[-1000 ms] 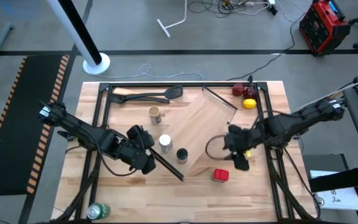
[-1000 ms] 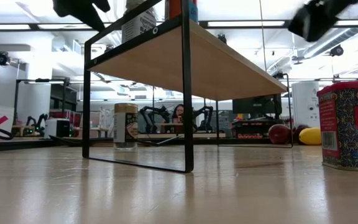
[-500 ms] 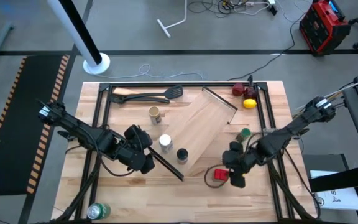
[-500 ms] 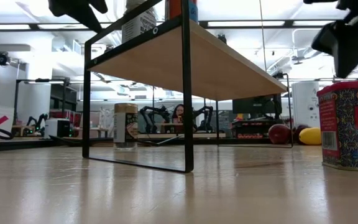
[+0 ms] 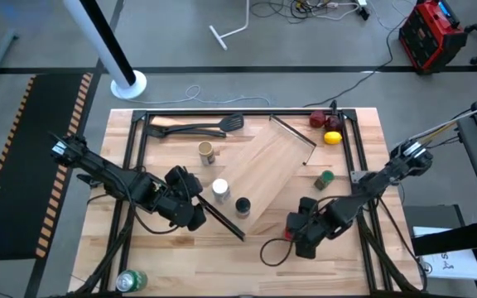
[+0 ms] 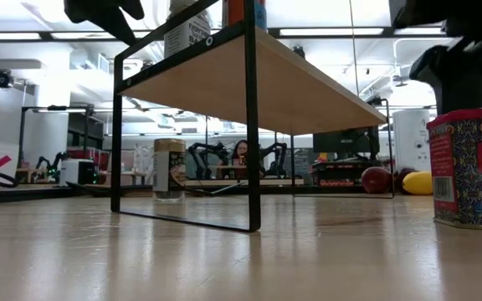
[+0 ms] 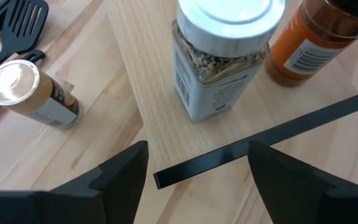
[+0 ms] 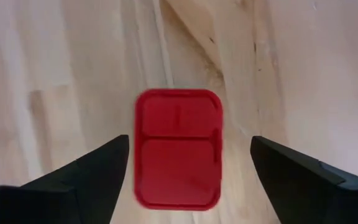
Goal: Shelf spices
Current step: Put the red seasoning can on the shelf
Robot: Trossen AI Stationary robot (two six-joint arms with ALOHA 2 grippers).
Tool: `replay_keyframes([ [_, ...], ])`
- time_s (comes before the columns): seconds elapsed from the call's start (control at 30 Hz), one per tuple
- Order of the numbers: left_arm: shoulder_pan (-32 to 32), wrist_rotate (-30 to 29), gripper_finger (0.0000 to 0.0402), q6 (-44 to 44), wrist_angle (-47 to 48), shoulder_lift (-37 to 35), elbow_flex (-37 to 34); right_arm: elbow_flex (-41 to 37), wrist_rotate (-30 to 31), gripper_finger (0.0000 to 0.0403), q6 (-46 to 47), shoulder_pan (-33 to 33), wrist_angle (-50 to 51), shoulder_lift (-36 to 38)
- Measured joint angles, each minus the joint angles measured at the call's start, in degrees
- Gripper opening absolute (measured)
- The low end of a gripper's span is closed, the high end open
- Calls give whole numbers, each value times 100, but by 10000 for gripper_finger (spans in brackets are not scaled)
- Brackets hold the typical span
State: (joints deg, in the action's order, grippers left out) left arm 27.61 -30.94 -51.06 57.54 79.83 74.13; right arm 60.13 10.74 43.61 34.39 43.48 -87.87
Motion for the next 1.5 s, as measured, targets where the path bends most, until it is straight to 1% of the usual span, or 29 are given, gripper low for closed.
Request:
replay_keyframes([
  [0.23,1,42,261,-7,46,0,0,191,-65,320,-119,0,-19,-670],
  [0.4,10,84,261,-7,48,0,0,183,-67,313,-324,0,-3,-879],
  [0.5,12,118,258,-7,48,0,-2,169,-67,283,-421,0,-4,-873],
  [0.67,12,161,252,-6,55,0,-2,164,-75,194,-639,-2,-7,-853],
  [0.7,12,162,251,-7,59,0,-2,164,-84,188,-710,-2,-10,-857],
  [0.9,16,197,250,-5,92,0,-2,128,-284,188,-875,-31,143,-806],
  [0.97,16,203,251,-7,98,0,-2,146,-354,188,-887,-29,519,-698],
  [1.07,16,326,250,-9,204,0,-2,406,-400,188,-1030,26,1416,-358],
  [1.17,16,350,247,-7,274,0,-2,760,-298,188,-1683,61,1931,138],
  [1.3,16,350,245,62,346,0,-2,1120,-223,188,-3344,-13,1896,689],
  [1.37,16,350,245,83,346,-2,-2,1357,-150,188,-4197,-192,1932,838],
  [1.5,16,350,249,104,348,-6,-2,1957,-137,188,-5403,-706,1996,834],
])
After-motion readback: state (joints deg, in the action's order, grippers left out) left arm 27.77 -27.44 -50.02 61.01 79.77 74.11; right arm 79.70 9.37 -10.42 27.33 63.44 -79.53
